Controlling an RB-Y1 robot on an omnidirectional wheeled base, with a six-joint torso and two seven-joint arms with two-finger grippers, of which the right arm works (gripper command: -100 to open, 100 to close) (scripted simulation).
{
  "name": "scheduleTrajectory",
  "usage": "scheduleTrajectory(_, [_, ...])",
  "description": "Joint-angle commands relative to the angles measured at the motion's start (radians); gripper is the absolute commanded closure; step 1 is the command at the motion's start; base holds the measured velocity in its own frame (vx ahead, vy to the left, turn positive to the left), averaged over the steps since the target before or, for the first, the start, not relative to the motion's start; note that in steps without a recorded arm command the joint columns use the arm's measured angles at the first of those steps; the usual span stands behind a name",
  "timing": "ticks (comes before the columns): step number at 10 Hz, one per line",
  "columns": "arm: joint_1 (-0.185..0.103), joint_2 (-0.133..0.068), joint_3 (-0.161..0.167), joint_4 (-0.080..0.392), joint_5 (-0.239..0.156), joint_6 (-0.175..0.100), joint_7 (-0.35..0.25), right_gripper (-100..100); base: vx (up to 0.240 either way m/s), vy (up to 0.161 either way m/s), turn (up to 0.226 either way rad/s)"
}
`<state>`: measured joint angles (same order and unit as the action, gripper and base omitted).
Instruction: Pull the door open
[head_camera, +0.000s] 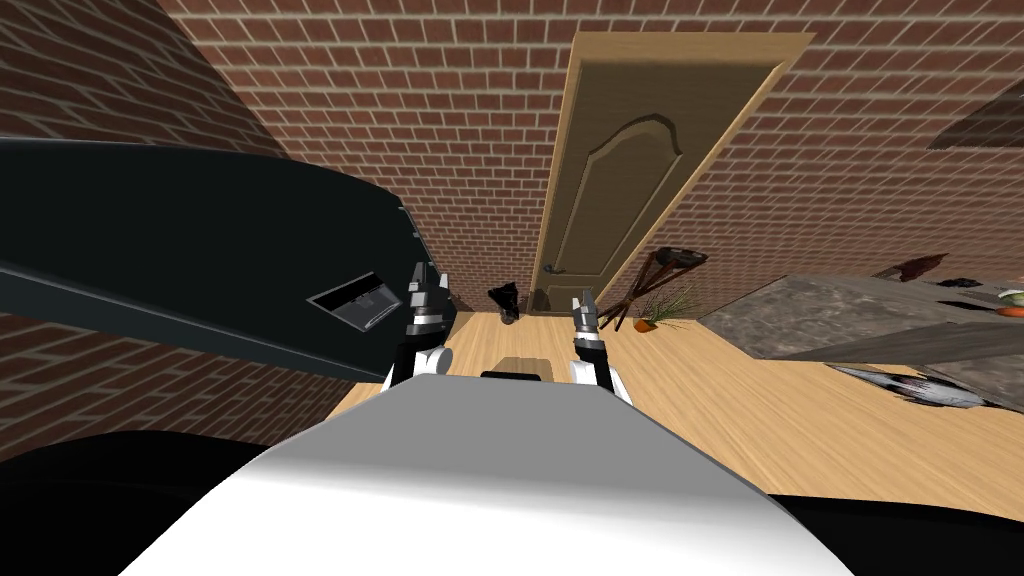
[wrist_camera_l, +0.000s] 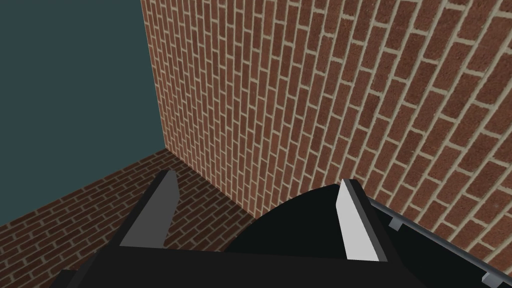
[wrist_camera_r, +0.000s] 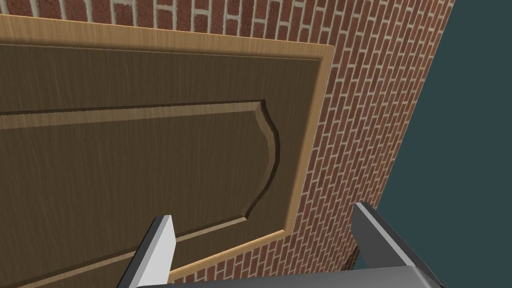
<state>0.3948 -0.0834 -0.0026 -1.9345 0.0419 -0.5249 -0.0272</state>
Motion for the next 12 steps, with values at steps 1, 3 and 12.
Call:
scheduleTrajectory(1, [-0.014,-0.008,-0.009,0.035,-0.005,-0.002,-0.004,-100,0.115,-0.036,0.057])
scheduleTrajectory(3, [-0.03,-0.014,-0.018,0.079,-0.009,-0.005,-0.006,-100,0.105,-0.031,0.058])
scheduleTrajectory(12, [-0.106,-0.039,-0.057,0.289,-0.028,-0.017,-0.014,-100,0.092,-0.034,0.06])
